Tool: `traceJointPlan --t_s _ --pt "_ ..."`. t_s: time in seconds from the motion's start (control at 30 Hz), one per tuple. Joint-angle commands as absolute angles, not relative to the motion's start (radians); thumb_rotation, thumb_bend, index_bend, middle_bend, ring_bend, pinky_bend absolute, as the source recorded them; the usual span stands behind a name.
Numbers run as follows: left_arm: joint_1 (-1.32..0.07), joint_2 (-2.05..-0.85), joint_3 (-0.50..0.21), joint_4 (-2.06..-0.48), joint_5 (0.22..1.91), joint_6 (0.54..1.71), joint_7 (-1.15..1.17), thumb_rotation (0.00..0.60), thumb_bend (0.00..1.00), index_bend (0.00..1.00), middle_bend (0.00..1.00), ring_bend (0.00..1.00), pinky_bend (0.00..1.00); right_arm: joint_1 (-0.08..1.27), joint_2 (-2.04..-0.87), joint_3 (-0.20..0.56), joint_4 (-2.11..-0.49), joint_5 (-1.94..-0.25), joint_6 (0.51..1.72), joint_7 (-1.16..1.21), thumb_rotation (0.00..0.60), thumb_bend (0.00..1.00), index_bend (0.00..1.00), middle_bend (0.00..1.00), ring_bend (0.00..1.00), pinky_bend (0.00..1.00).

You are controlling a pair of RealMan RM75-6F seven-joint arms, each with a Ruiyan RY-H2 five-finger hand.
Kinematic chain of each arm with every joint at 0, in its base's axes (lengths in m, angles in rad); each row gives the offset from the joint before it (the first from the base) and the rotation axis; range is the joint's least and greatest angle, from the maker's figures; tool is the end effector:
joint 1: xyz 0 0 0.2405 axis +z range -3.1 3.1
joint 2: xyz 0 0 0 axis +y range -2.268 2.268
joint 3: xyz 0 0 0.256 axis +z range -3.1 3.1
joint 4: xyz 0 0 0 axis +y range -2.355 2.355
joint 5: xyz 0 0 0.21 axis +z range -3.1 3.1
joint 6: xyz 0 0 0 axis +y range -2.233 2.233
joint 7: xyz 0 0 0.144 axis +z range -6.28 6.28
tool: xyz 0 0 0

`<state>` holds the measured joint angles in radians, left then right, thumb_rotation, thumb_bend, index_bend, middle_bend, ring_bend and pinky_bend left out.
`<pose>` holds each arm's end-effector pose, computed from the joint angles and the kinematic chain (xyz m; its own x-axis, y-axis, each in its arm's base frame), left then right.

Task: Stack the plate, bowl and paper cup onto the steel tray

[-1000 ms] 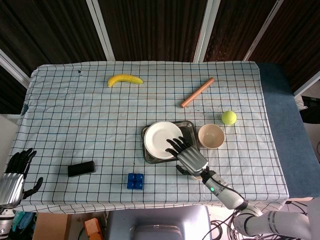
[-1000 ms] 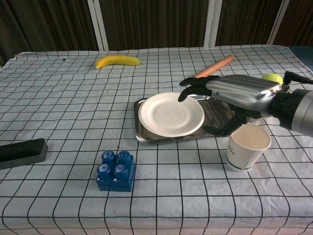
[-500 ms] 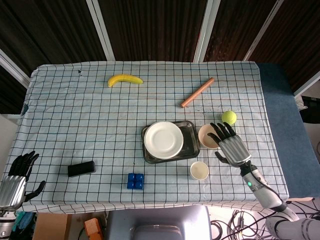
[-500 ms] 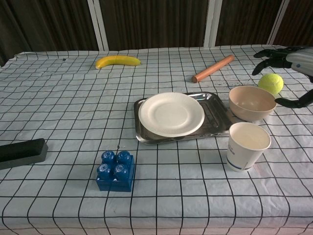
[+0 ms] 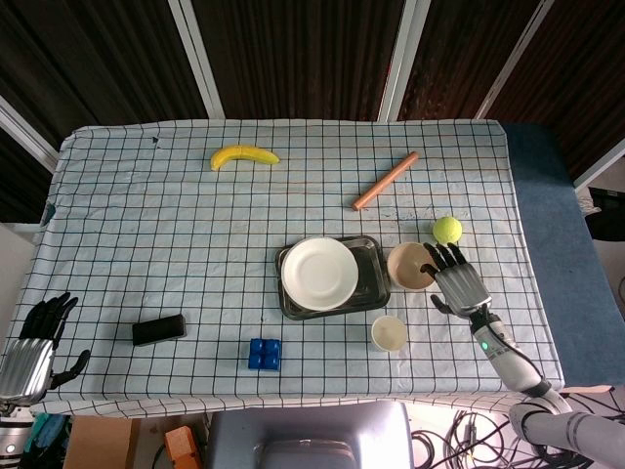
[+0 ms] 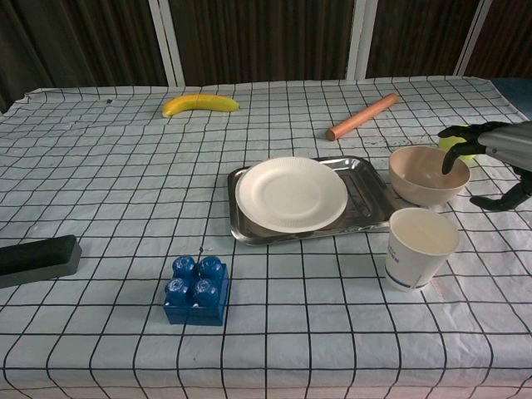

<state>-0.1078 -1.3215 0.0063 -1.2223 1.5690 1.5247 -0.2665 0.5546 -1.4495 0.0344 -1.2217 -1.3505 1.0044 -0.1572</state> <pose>-0.3530 0.1816 0.1239 0.3281 0.0150 0.9445 0.9414 -0.0884 -0.3256 -0.2793 -0.3229 0.0316 0.6273 -0.2285 0.7445 -0.7726 -0.3026 0.5581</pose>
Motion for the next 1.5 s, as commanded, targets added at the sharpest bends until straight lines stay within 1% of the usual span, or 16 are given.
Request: traceJointPlan --t_s 0.03,0.1,0.23,0.4,0.5,0.67,0.8,0.97,1.17,1.4,1.5 --pt "-0.112 -1.325 0.005 -1.217 1.566 1.514 -0.267 0.600 0.33 0.00 0.02 0.00 0.00 0.562 -1.507 0.050 -1.167 -1.347 1.007 -0.157 0.600 0.28 0.41 0.00 0.00 0.01" --pt "-0.113 -1.324 0.005 -1.213 1.565 1.510 -0.265 0.600 0.33 0.00 0.01 0.00 0.00 0.560 -1.548 0.061 -1.121 -1.349 1.026 -0.154 0.600 0.28 0.46 0.00 0.00 0.02" --pt "-0.112 -1.322 0.004 -1.211 1.562 1.507 -0.262 0.600 0.34 0.00 0.02 0.00 0.00 0.563 -1.577 0.066 -1.078 -1.346 1.021 -0.169 0.600 0.28 0.56 0.02 0.00 0.04" --pt "-0.108 -1.321 0.003 -1.209 1.562 1.512 -0.266 0.600 0.34 0.00 0.02 0.00 0.00 0.565 -1.591 0.074 -1.065 -1.357 1.024 -0.147 0.600 0.28 0.61 0.03 0.00 0.04" --pt "-0.105 -1.319 0.004 -1.207 1.561 1.514 -0.268 0.600 0.34 0.00 0.02 0.00 0.00 0.562 -1.591 0.082 -1.067 -1.369 1.047 -0.125 0.600 0.31 0.64 0.05 0.00 0.05" --pt "-0.100 -1.310 0.008 -1.212 1.565 1.518 -0.265 0.600 0.34 0.00 0.02 0.00 0.00 0.559 -1.568 0.099 -1.113 -1.394 1.097 -0.114 0.600 0.34 0.64 0.05 0.00 0.05" --pt "-0.095 -1.308 0.011 -1.213 1.570 1.526 -0.266 0.600 0.34 0.00 0.02 0.00 0.00 0.566 -1.549 0.126 -1.183 -1.407 1.138 -0.132 0.600 0.36 0.64 0.05 0.00 0.05" --pt "-0.095 -1.306 0.011 -1.210 1.570 1.521 -0.276 0.600 0.34 0.00 0.01 0.00 0.00 0.610 -1.563 0.168 -1.271 -1.388 1.111 -0.186 0.600 0.37 0.63 0.05 0.00 0.05" --pt "-0.087 -1.302 0.009 -1.208 1.564 1.527 -0.284 0.600 0.34 0.00 0.02 0.00 0.00 0.697 -1.672 0.220 -1.278 -1.306 1.016 -0.291 0.600 0.37 0.62 0.06 0.00 0.05" --pt "-0.078 -1.297 0.007 -1.199 1.557 1.531 -0.305 0.600 0.34 0.00 0.02 0.00 0.00 0.776 -1.831 0.255 -1.159 -1.208 0.935 -0.355 0.600 0.37 0.62 0.06 0.00 0.05" --pt "-0.073 -1.296 0.008 -1.195 1.557 1.535 -0.311 0.600 0.34 0.00 0.02 0.00 0.00 0.792 -1.869 0.261 -1.118 -1.187 0.921 -0.360 0.600 0.37 0.61 0.06 0.00 0.05"
